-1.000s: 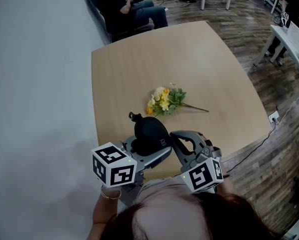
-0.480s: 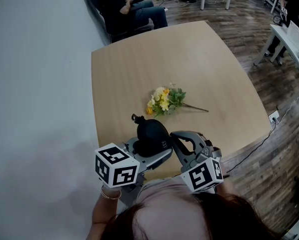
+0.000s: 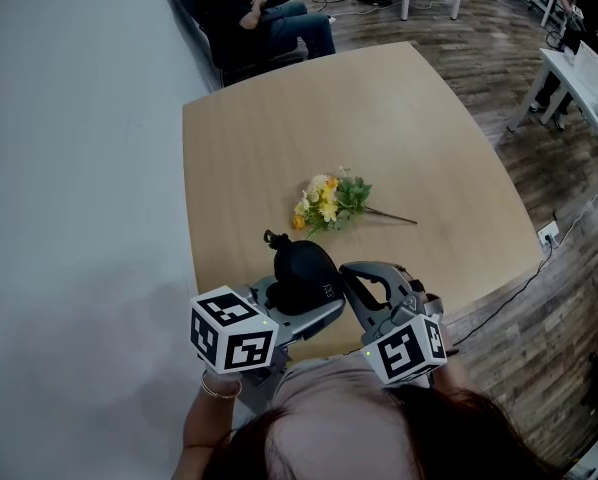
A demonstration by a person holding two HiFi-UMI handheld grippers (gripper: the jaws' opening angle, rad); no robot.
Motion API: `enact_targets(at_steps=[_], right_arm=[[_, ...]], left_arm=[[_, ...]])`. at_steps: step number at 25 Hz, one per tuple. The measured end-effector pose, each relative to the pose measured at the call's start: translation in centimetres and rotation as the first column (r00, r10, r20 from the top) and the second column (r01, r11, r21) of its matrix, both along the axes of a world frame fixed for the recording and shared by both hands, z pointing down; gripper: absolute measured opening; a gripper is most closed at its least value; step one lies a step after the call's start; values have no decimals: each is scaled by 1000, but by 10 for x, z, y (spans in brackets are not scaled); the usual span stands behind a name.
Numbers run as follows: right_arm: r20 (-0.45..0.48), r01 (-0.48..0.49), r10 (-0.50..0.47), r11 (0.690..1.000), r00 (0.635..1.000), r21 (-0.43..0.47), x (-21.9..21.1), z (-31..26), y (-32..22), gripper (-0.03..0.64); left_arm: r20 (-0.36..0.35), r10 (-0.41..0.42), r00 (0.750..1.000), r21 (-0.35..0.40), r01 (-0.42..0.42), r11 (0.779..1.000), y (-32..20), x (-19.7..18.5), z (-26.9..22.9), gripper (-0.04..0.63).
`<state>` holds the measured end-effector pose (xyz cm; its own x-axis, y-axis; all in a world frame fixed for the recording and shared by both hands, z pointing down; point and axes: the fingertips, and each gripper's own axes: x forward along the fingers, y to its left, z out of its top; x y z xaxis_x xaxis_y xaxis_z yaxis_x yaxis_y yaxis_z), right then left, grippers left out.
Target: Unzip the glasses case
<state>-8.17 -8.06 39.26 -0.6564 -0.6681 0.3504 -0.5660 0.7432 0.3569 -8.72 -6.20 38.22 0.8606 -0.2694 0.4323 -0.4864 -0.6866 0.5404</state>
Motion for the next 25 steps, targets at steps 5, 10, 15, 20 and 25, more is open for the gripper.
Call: enact_targets(at_steps=[5, 10, 15, 20, 25], right_arm=[[7, 0, 0, 1000, 1000, 0, 0, -2, 0, 17], [15, -2, 2, 1000, 1000, 9, 0, -6, -1, 17], [8, 2, -3, 1000, 1000, 7, 0, -4, -1, 17], [6, 8, -8, 1000, 1000, 16, 0, -3, -2, 17], [0, 9, -9, 1000, 1000, 18, 0, -6, -2, 17]], left_arm=[[-11, -2, 1000, -9, 2, 1000, 1, 0, -1, 242], [-18, -4, 1000, -13, 3, 1000, 0, 0, -4, 242], [-20, 15, 1000, -37, -16, 999, 2, 1, -1, 242], [-36, 27, 999, -67, -30, 997, 4, 1, 3, 242], [-13, 30, 999, -61, -30, 998, 5, 2, 1, 242]])
